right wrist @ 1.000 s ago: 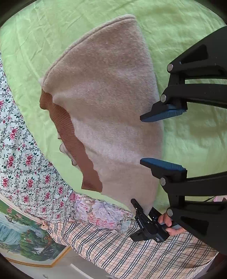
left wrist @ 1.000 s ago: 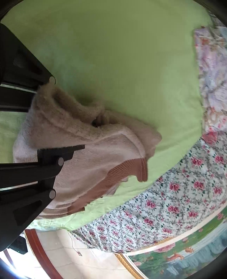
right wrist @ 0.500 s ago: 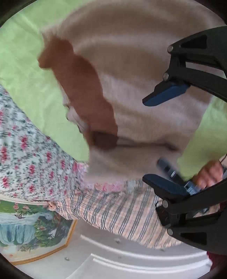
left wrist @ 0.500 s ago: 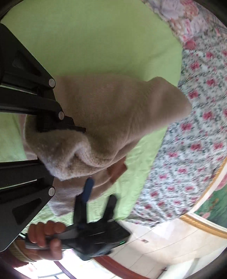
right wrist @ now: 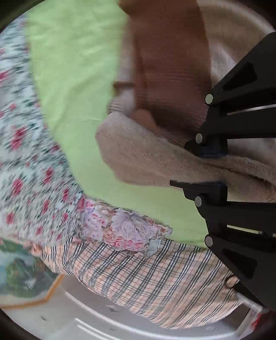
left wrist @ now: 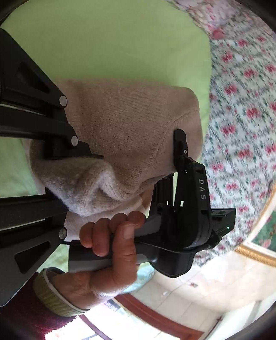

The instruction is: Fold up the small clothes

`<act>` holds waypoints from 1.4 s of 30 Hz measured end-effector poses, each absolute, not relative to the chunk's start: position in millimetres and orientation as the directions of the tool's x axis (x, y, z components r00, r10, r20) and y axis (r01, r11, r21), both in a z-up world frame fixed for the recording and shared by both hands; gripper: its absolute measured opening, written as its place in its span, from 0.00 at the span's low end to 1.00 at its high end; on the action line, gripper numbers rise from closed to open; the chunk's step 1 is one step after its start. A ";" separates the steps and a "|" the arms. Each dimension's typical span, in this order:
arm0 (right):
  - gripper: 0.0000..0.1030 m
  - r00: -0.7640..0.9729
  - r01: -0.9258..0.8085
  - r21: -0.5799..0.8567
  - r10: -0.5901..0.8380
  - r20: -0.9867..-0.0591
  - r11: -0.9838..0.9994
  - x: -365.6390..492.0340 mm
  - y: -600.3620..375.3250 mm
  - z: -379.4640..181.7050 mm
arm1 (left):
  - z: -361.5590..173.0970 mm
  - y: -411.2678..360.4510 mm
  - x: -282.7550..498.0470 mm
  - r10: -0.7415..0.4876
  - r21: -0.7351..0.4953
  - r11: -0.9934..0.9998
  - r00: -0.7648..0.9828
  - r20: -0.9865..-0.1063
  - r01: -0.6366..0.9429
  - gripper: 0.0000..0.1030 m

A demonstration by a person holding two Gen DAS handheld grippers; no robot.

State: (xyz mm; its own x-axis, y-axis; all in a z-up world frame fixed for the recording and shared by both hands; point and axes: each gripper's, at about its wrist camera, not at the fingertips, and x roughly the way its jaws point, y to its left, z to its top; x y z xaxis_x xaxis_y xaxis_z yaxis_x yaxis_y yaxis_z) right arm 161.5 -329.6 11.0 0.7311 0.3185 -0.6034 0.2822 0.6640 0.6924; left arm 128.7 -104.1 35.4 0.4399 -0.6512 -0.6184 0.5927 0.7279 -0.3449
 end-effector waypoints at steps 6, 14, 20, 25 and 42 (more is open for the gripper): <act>0.17 0.690 0.381 0.590 0.206 -0.694 0.712 105.1 -370.9 15.3 | 31.3 -183.8 118.5 -0.699 -0.370 0.653 0.339 -0.629 0.661 0.07; 0.17 0.607 0.494 0.486 0.114 -0.787 0.721 57.2 -403.1 -18.2 | -5.8 -249.9 115.3 -0.690 -0.395 0.623 0.235 -0.685 0.675 0.07; 0.17 0.587 0.525 0.434 0.058 -0.808 0.732 48.5 -405.7 -34.4 | -17.0 -264.7 113.0 -0.672 -0.374 0.617 0.216 -0.708 0.693 0.08; 0.34 0.570 0.560 0.382 -0.007 -0.821 0.735 36.5 -400.9 -32.8 | -14.5 -252.2 104.5 -0.680 -0.399 0.583 0.156 -0.717 0.707 0.27; 0.77 0.638 0.559 0.561 0.115 -0.762 0.611 -5.2 -386.7 -36.1 | 4.5 -115.9 172.6 -0.660 -0.487 0.712 0.245 -0.710 0.506 0.80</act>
